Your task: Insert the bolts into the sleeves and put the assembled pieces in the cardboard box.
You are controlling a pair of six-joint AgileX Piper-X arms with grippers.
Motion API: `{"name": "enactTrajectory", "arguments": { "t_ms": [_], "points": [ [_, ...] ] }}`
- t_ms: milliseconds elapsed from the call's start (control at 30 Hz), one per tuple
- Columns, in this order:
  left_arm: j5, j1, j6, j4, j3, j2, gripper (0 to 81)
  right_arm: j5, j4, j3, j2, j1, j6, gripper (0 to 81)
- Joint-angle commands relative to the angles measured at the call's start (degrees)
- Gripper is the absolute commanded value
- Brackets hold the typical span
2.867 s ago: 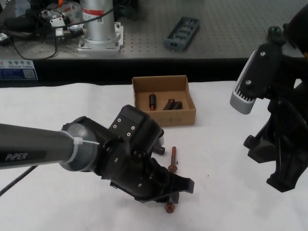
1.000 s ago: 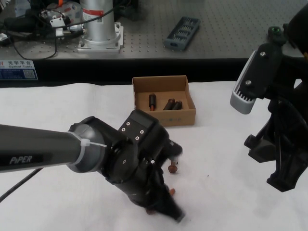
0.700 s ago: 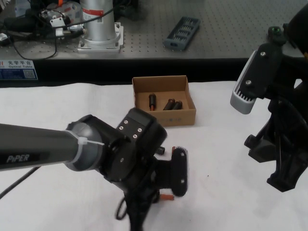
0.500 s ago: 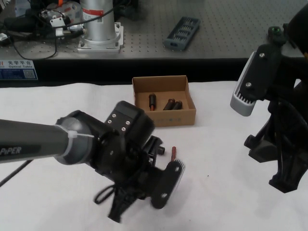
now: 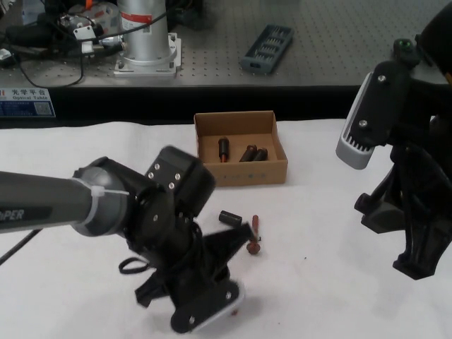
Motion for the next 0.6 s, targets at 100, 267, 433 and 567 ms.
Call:
{"name": "enactTrajectory", "arguments": {
  "t_ms": [100, 267, 433, 567],
  "points": [
    [2.0, -0.1, 2.1, 1.9, 0.1, 0.0, 37.3, -0.3, -0.5, 0.0, -0.6, -0.4, -0.5, 2.9],
    [1.7, -0.1, -6.2, 1.8, 0.1, 0.0, 36.6, -0.3, -0.5, 0.0, -0.6, -0.4, -0.5, 2.9],
    [-0.3, -0.1, -27.7, 1.4, 0.1, -1.8, 36.6, -0.3, -0.5, 0.0, -0.6, -0.4, -0.1, 2.9],
    [-0.3, -0.2, -47.3, 1.4, 0.1, -5.9, 36.6, -0.3, -0.5, 0.0, -0.6, -0.4, -0.1, 2.9]
  ]
}}
